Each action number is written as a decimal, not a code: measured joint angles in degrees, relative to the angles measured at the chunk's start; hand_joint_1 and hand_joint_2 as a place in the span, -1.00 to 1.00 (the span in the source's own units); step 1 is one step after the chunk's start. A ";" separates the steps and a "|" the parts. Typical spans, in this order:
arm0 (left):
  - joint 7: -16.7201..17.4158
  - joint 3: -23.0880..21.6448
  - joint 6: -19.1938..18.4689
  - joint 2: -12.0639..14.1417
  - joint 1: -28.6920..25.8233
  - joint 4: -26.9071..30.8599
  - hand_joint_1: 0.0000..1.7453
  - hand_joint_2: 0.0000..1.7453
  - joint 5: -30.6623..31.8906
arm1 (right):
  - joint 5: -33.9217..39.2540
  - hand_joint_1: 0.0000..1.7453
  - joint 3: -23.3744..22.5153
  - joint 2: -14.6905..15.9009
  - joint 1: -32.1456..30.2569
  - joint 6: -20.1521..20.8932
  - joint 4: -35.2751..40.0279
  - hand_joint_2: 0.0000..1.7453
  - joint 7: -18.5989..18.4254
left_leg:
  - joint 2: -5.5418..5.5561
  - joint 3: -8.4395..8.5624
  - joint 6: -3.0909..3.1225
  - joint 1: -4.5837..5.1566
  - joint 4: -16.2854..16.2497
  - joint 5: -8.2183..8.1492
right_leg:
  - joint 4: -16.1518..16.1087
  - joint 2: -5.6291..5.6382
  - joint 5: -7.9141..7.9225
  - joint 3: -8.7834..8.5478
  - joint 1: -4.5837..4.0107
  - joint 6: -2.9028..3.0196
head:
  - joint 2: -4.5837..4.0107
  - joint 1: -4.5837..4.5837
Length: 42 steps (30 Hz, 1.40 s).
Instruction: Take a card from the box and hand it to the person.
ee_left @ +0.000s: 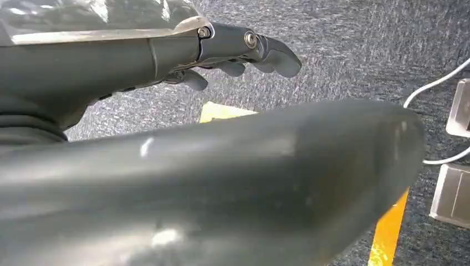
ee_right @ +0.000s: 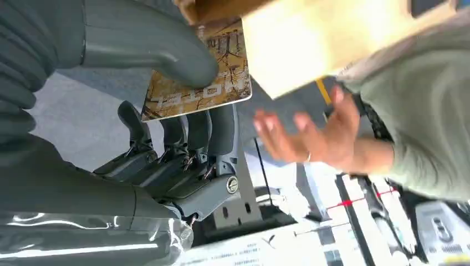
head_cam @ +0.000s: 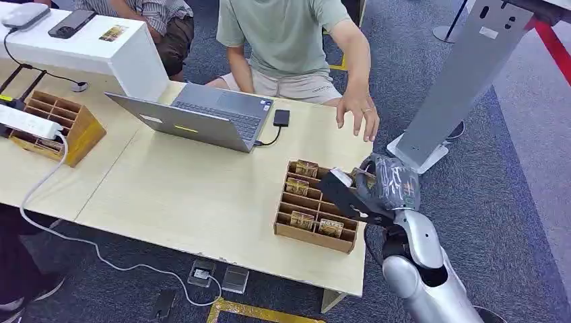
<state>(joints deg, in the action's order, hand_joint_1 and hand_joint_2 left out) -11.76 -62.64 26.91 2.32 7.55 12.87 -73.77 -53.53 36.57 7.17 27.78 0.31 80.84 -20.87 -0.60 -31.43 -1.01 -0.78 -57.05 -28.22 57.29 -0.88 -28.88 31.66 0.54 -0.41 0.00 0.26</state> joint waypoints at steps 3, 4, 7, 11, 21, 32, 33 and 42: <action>-0.02 0.00 -0.15 0.02 -0.01 0.00 -1.00 -1.00 0.00 | -0.50 0.58 -1.31 0.59 0.13 -0.37 2.34 1.00 0.02 | 0.00 -0.01 0.00 0.00 0.00 0.00 | 0.00 0.00 0.00 0.00 0.00 0.00 | 0.00 0.00; -0.04 0.00 -0.22 0.00 -0.01 0.00 -1.00 -1.00 0.00 | -0.61 0.56 -1.73 0.75 0.30 -0.55 2.80 1.00 0.17 | 0.00 -0.02 0.00 0.00 0.00 0.00 | 0.00 0.00 0.00 -0.01 0.00 0.00 | 0.00 0.00; -0.17 0.00 -0.48 0.00 0.03 0.00 -1.00 -1.00 0.24 | -0.85 0.62 -2.69 0.92 1.47 -1.22 2.87 1.00 1.42 | 0.00 -0.03 0.00 0.00 0.00 0.00 | 0.00 0.00 0.00 0.00 0.00 0.00 | 0.00 0.02; -0.24 0.00 -0.98 0.00 0.08 0.00 -1.00 -1.00 0.77 | -0.24 0.58 -3.43 0.88 5.55 -3.39 -0.85 1.00 4.39 | 0.01 -0.02 0.00 0.00 0.00 0.00 | 0.01 -0.01 0.00 -0.02 0.00 0.00 | 0.00 0.02; -0.53 -0.15 -2.16 0.02 0.12 0.00 -1.00 -1.00 2.38 | 0.68 0.54 -4.37 -0.41 14.29 -9.07 -14.49 1.00 7.96 | 0.04 -0.10 0.01 0.00 0.00 0.01 | 0.02 -0.05 0.01 0.01 0.00 0.00 | 0.00 -0.02; -1.01 -0.98 -3.37 0.35 0.13 0.00 -1.00 -1.00 3.10 | 2.60 -1.00 -5.62 -2.64 17.96 -10.73 -25.59 1.00 11.16 | 0.04 -0.11 0.01 0.00 0.00 0.01 | 0.02 -0.04 0.01 0.03 0.00 0.00 | 0.00 -0.02; -1.07 -0.98 -3.45 0.37 0.11 0.00 -1.00 -1.00 3.15 | 2.95 -1.00 -5.62 -2.84 18.01 -10.95 -26.09 1.00 12.08 | 0.04 -0.11 0.01 0.00 0.00 0.01 | 0.02 -0.04 0.01 0.03 0.00 0.00 | 0.00 0.00; -1.22 -1.25 -3.74 0.61 0.11 0.00 -1.00 -1.00 3.24 | 5.27 -1.00 -5.64 -5.05 18.18 -11.96 -29.77 1.00 15.65 | 0.04 -0.12 0.01 0.00 0.00 0.01 | 0.02 -0.04 0.01 0.04 0.00 0.00 | 0.00 0.00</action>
<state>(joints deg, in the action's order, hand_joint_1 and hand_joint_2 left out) -12.98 -63.89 23.17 2.93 7.65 12.87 -70.53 -48.26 30.93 2.12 45.96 -11.65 51.08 -5.22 -0.56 -31.54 -0.99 -0.78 -57.04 -28.21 57.31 -0.92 -28.88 31.70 0.53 -0.41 0.00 0.26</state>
